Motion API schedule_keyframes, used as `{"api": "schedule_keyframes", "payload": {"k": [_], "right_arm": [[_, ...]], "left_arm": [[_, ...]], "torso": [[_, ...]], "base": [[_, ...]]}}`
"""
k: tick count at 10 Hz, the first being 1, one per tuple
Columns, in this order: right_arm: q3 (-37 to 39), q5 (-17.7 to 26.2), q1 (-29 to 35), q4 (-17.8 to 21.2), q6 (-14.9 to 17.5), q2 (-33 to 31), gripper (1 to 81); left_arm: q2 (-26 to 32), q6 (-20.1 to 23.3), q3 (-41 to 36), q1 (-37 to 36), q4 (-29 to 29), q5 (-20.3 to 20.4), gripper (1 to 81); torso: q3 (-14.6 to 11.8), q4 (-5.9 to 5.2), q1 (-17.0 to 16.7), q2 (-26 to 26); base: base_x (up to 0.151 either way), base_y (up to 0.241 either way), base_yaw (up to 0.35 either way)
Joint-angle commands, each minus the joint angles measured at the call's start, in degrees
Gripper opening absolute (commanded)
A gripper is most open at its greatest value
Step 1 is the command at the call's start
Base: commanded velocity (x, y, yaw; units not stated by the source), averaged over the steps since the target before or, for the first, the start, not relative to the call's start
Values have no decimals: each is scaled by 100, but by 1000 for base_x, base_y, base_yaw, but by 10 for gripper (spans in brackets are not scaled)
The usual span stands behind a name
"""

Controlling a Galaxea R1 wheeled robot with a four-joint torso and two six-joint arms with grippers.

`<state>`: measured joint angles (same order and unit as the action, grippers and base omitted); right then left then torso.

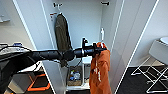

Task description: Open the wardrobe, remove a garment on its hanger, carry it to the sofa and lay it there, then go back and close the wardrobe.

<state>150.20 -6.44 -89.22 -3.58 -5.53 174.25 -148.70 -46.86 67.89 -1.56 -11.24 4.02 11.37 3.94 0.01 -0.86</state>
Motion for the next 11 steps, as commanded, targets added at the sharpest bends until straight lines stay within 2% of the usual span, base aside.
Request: {"api": "schedule_keyframes", "payload": {"k": [1, 3, 6, 11], "right_arm": [[-45, 292, 128, -2, 35, 42, 811], [-53, 292, 110, -2, 35, 42, 811], [-45, 239, 128, -2, 17, 33, 811], [-53, 178, 110, 7, 9, 33, 811]], "left_arm": [[-2, 19, -135, -1078, 219, 512, 10], [7, 28, -197, -1017, 236, 477, 10], [287, 28, -548, -367, 833, 450, 10], [780, 19, -1024, -85, 1352, 477, 10]], "torso": [[0, 0, 0, -2], [0, 0, -1, 0], [2, 0, 2, 2], [2, -2, 5, 2]], "base": [[0, 0, 0], [0, 0, 0], [0, 0, 0], [0, 0, 0]]}}
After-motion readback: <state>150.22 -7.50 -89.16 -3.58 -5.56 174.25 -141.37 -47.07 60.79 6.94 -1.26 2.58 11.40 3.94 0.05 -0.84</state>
